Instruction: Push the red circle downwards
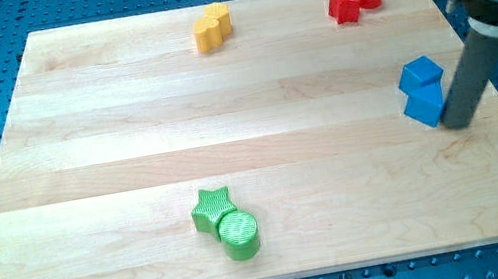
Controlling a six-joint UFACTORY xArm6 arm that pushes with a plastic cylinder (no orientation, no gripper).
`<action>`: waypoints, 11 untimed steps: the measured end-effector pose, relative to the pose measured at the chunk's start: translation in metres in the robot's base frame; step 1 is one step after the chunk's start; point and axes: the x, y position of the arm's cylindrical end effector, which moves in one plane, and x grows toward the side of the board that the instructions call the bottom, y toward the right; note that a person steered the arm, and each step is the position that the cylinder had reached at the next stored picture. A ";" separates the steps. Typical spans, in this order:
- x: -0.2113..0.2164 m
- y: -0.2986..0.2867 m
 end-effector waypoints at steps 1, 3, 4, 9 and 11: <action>-0.031 0.053; -0.191 0.094; -0.279 0.080; -0.282 -0.036; -0.197 -0.033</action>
